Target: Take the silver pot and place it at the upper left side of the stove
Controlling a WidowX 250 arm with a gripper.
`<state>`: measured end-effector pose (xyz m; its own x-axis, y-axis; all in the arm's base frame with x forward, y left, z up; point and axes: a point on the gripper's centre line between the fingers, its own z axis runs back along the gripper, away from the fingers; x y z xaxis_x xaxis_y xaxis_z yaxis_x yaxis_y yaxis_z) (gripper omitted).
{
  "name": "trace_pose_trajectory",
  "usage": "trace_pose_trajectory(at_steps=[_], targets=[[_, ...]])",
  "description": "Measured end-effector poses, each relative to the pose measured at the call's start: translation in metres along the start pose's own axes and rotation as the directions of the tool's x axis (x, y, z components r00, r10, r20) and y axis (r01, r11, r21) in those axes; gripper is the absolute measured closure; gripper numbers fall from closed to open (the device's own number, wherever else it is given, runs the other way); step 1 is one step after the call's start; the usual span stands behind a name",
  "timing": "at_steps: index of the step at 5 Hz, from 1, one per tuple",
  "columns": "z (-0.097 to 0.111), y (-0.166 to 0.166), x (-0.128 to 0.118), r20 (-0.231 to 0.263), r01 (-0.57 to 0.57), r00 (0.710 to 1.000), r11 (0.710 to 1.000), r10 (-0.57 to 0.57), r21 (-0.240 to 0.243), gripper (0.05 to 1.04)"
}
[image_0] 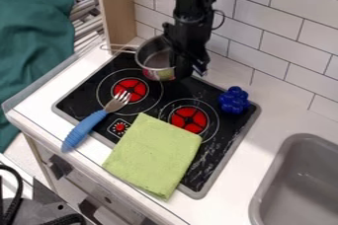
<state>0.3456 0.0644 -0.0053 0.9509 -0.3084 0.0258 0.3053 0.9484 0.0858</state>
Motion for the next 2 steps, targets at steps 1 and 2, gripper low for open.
trace_pose_trajectory(at_steps=[1,2], targets=[[-0.024,0.01,-0.003,-0.019,0.01,1.0,1.0,-0.01,-0.015,1.024],[-0.036,0.018,-0.001,-0.015,0.002,1.0,1.0,-0.002,-0.023,0.997]])
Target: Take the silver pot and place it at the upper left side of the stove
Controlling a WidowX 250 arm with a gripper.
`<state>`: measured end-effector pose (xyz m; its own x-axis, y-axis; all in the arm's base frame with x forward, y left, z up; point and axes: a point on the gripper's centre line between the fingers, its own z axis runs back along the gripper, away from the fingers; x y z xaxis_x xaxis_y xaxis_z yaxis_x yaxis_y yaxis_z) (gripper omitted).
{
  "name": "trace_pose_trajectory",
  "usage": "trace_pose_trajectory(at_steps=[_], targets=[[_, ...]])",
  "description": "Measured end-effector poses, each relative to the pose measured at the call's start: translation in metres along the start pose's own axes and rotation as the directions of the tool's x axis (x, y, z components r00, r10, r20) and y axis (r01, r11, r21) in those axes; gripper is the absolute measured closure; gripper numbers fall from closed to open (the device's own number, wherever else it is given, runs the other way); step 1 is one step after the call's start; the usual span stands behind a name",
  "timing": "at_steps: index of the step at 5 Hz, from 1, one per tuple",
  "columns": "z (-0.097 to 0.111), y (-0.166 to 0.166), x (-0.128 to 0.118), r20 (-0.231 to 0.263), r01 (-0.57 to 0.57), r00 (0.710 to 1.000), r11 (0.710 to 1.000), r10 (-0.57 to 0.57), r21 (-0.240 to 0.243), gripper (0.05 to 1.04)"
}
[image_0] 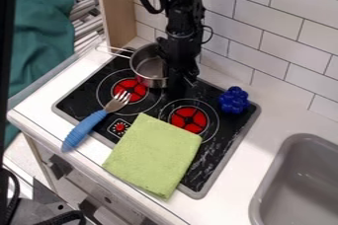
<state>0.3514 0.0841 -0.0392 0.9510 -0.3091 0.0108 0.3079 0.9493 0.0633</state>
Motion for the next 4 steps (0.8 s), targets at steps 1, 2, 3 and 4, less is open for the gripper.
trace_pose_trajectory(at_steps=[1,2,3,4], targets=[[-0.003,0.0,-0.002,0.014,-0.03,0.999,1.0,0.03,-0.006,0.835],[0.003,-0.005,-0.007,0.005,-0.051,0.999,0.999,0.051,-0.004,0.565],[0.041,-0.009,-0.001,0.066,-0.062,0.996,0.998,0.06,0.031,0.247],[0.071,-0.018,-0.005,0.105,-0.137,0.985,0.991,0.137,-0.004,0.067]])
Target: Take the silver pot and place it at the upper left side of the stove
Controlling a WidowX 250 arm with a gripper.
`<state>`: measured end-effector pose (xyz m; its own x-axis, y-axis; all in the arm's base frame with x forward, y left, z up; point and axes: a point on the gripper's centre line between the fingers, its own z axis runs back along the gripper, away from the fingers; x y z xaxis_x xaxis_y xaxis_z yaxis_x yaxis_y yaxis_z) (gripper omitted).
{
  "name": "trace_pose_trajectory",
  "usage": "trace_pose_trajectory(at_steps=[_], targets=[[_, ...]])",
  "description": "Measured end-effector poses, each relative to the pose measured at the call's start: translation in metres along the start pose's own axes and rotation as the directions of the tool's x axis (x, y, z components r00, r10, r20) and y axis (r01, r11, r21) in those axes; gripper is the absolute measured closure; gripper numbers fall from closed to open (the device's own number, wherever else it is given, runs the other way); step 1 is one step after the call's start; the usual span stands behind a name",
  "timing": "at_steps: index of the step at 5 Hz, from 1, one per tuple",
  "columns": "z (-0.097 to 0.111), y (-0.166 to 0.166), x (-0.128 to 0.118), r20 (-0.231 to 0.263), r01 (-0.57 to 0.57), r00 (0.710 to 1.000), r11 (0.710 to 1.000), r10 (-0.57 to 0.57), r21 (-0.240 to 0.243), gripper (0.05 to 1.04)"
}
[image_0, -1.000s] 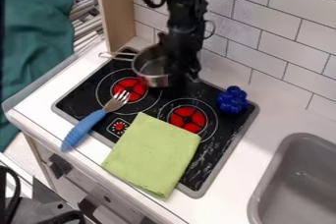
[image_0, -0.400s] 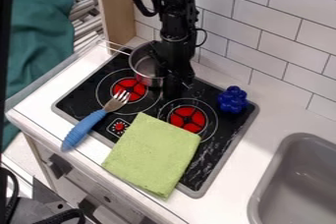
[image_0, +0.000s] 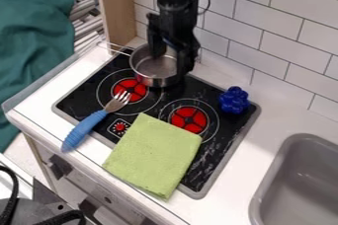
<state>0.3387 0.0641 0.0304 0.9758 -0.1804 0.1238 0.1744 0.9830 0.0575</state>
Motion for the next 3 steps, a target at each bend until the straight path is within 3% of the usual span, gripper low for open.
trace_pose_trajectory(at_steps=[1,2,3], targets=[[0.019,-0.021,-0.015,0.014,-0.122,0.992,0.991,0.123,-0.057,0.073],[0.021,-0.05,-0.039,-0.02,-0.226,0.974,0.969,0.225,-0.099,0.075],[0.019,-0.065,-0.05,-0.021,-0.253,0.968,0.962,0.252,-0.103,0.075]])
